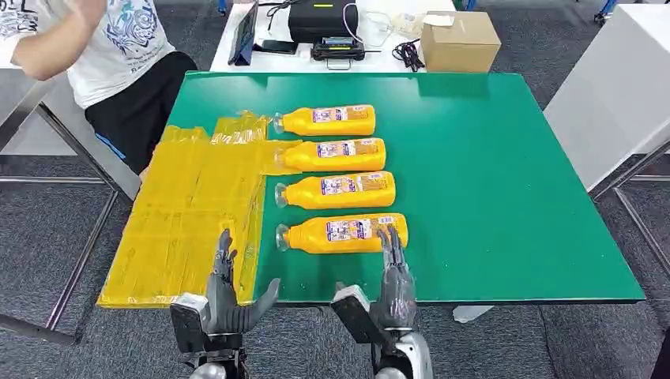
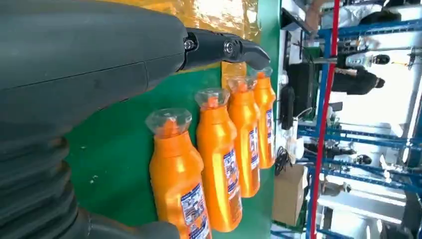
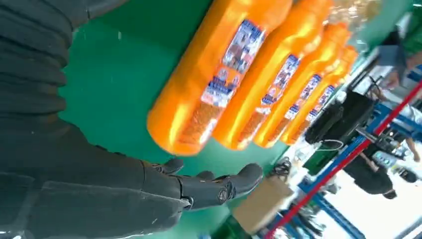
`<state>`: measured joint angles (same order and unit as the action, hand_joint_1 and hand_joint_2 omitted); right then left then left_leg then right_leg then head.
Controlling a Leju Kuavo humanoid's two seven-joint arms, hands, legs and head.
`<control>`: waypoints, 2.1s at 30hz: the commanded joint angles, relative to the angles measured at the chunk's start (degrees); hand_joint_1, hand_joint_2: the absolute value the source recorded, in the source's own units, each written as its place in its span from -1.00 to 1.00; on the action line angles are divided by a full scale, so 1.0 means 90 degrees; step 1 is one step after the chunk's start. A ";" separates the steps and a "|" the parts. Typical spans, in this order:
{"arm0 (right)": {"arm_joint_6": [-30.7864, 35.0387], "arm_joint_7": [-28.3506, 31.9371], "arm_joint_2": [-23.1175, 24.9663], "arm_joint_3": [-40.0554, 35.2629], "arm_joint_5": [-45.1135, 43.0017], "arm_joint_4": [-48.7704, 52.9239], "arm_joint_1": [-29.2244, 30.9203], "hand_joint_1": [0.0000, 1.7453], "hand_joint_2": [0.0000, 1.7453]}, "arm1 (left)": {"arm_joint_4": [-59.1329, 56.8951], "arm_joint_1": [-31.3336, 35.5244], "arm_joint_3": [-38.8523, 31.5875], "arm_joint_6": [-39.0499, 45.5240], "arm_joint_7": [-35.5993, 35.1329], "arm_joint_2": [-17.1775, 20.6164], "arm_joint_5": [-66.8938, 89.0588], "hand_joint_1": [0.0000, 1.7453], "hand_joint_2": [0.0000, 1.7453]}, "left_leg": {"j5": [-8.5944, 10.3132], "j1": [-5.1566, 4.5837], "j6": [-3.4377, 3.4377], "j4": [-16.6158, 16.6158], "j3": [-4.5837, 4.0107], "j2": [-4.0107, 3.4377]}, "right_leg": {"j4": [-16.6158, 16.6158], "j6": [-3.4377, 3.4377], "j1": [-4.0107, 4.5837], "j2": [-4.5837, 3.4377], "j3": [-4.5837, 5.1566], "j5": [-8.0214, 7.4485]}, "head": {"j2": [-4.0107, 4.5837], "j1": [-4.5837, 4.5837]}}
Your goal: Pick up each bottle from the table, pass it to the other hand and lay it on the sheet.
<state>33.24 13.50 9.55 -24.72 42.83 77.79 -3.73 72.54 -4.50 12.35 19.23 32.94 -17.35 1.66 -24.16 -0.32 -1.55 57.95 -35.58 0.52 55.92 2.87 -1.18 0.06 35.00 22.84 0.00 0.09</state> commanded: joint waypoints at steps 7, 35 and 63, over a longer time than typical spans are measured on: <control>-0.1387 -0.1315 -0.0681 0.0383 0.1150 -0.1011 0.1829 -1.00 1.00 | -0.0638 0.0419 -0.0188 -0.0363 -0.0174 0.0075 0.0294 -1.00 1.00 | -0.0008 0.0006 0.0010 -0.0009 0.0037 -0.0017 | -0.0013 -0.0013 0.0008 -0.0013 -0.0035 0.0001 | 0.0000 -0.0002; -0.4169 -0.0703 -0.0785 -0.0728 -0.0616 -0.4634 0.4471 -1.00 1.00 | -0.1376 0.0821 -0.0217 -0.0744 -0.0074 0.0069 0.0292 -1.00 1.00 | 0.0010 0.0002 -0.0001 -0.0005 0.0022 -0.0008 | -0.0003 -0.0006 0.0004 -0.0003 -0.0023 -0.0003 | 0.0000 -0.0002; -0.5741 -0.0845 -0.1149 -0.2787 -0.1035 -0.5644 0.5556 -0.96 1.00 | -0.1883 0.1099 -0.0471 -0.0741 0.0241 -0.0064 0.0012 -1.00 1.00 | 0.0011 0.0003 -0.0001 -0.0002 0.0034 0.0009 | -0.0005 -0.0007 0.0005 0.0011 -0.0041 -0.0001 | 0.0000 0.0000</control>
<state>-18.27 6.58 0.72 -42.47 33.64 32.41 43.82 60.50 3.22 9.16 12.65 35.21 -17.70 2.27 -24.02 -0.32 -1.63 57.98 -35.45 0.54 55.94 2.88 -1.18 0.07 34.86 22.77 0.00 0.09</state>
